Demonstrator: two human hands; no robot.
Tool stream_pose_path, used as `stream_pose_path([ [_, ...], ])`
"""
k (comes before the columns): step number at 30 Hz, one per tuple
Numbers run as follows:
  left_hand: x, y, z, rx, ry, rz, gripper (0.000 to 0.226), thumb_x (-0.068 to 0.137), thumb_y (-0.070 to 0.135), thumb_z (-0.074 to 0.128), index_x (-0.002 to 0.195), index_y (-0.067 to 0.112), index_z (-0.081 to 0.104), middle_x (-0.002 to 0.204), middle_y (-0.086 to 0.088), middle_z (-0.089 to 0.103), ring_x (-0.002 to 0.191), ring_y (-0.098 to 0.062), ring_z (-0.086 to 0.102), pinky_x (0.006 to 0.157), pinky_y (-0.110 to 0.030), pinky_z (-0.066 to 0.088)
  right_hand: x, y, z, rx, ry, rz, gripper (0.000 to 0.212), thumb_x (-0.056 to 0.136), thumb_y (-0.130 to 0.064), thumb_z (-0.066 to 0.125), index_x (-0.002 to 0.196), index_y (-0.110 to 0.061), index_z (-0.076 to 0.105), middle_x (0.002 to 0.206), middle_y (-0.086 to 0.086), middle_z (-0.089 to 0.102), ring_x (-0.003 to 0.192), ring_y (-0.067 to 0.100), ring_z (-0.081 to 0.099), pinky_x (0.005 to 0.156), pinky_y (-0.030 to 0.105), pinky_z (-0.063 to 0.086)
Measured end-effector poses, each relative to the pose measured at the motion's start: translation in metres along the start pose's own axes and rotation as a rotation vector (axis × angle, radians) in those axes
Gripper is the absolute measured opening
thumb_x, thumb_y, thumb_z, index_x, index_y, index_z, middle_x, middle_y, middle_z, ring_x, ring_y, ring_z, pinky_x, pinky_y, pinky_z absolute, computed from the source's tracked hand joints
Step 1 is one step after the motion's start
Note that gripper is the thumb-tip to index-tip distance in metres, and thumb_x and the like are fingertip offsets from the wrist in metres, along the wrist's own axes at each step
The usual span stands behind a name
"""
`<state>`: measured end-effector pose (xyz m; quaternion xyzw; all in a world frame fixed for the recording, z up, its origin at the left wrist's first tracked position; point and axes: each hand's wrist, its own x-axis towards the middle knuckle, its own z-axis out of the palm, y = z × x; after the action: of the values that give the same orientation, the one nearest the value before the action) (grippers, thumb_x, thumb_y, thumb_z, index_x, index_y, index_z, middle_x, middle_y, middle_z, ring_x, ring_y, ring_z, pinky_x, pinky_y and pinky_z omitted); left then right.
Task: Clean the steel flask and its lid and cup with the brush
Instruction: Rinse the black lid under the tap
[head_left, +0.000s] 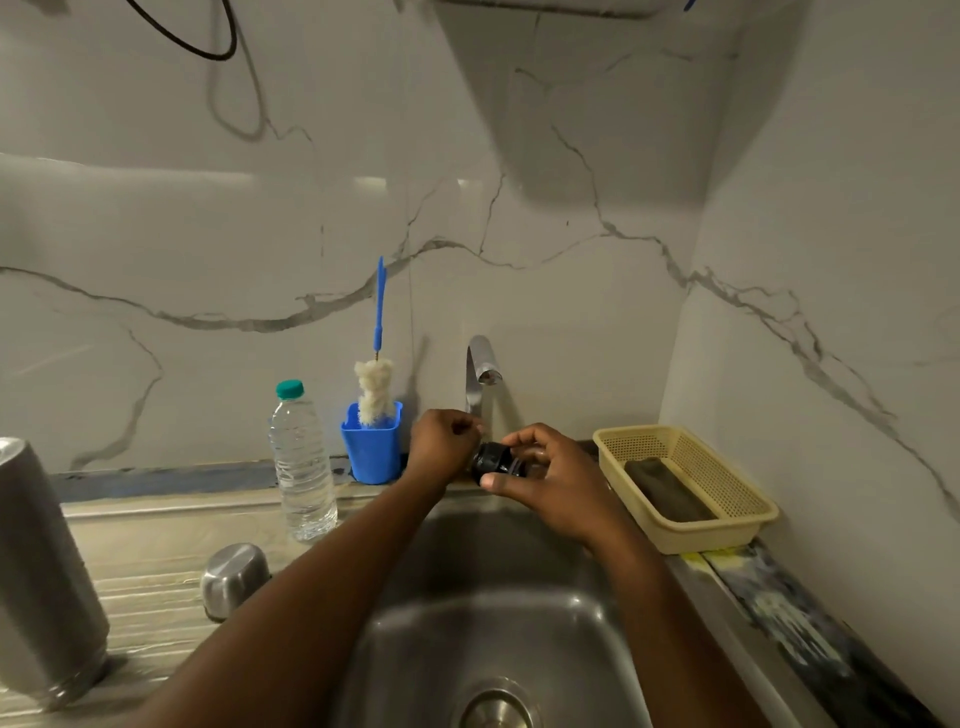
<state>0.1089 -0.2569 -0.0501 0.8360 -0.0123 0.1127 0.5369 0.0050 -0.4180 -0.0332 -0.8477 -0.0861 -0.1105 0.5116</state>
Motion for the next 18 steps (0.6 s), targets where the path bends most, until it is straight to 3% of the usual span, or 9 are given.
stream_pose_path([
  [4,-0.006,-0.006,-0.008,-0.055,0.008,-0.038,0.018,0.1,0.013,0.068,0.114,0.014,0.078,0.094,0.002,0.077,0.089,-0.013,0.073,0.076,-0.025,0.06,0.001,-0.002,0.001,-0.025,0.01,0.013,0.05,0.072,-0.038,0.093,0.111,-0.026,0.065,0.107,-0.01,0.07,0.1,0.003,0.065,0.073,0.016,0.047],
  [8,-0.015,-0.005,-0.023,-0.069,-0.079,-0.045,0.027,0.103,0.026,0.067,0.127,0.015,0.073,0.106,-0.003,0.077,0.097,-0.02,0.075,0.091,-0.039,0.064,0.003,-0.006,-0.002,-0.077,0.029,0.012,0.054,0.07,-0.042,0.093,0.111,-0.024,0.062,0.106,-0.008,0.069,0.097,0.007,0.066,0.076,0.024,0.054],
  [12,-0.041,-0.001,-0.043,-0.392,-0.279,-0.197,0.029,0.108,0.026,0.058,0.127,0.008,0.069,0.114,-0.021,0.076,0.106,-0.035,0.075,0.095,-0.048,0.063,0.001,-0.008,-0.001,-0.116,0.001,0.008,0.053,0.074,-0.039,0.091,0.114,-0.024,0.059,0.109,-0.009,0.067,0.096,0.002,0.063,0.07,0.019,0.046],
  [15,-0.063,0.007,-0.051,-0.542,-0.422,-0.265,0.029,0.111,0.021,0.052,0.118,0.0,0.071,0.115,-0.025,0.076,0.1,-0.033,0.074,0.095,-0.045,0.063,-0.001,-0.008,0.006,-0.113,-0.013,-0.02,0.056,0.08,-0.033,0.087,0.128,-0.027,0.059,0.123,-0.007,0.067,0.11,0.005,0.062,0.076,0.014,0.042],
  [18,-0.07,0.012,-0.05,-0.566,-0.366,-0.211,0.021,0.106,0.012,0.059,0.117,0.001,0.074,0.113,-0.021,0.078,0.099,-0.029,0.078,0.086,-0.037,0.065,-0.005,-0.012,0.009,-0.162,-0.039,-0.056,0.066,0.086,-0.031,0.083,0.146,-0.023,0.055,0.14,-0.002,0.065,0.124,0.012,0.06,0.088,0.015,0.04],
])
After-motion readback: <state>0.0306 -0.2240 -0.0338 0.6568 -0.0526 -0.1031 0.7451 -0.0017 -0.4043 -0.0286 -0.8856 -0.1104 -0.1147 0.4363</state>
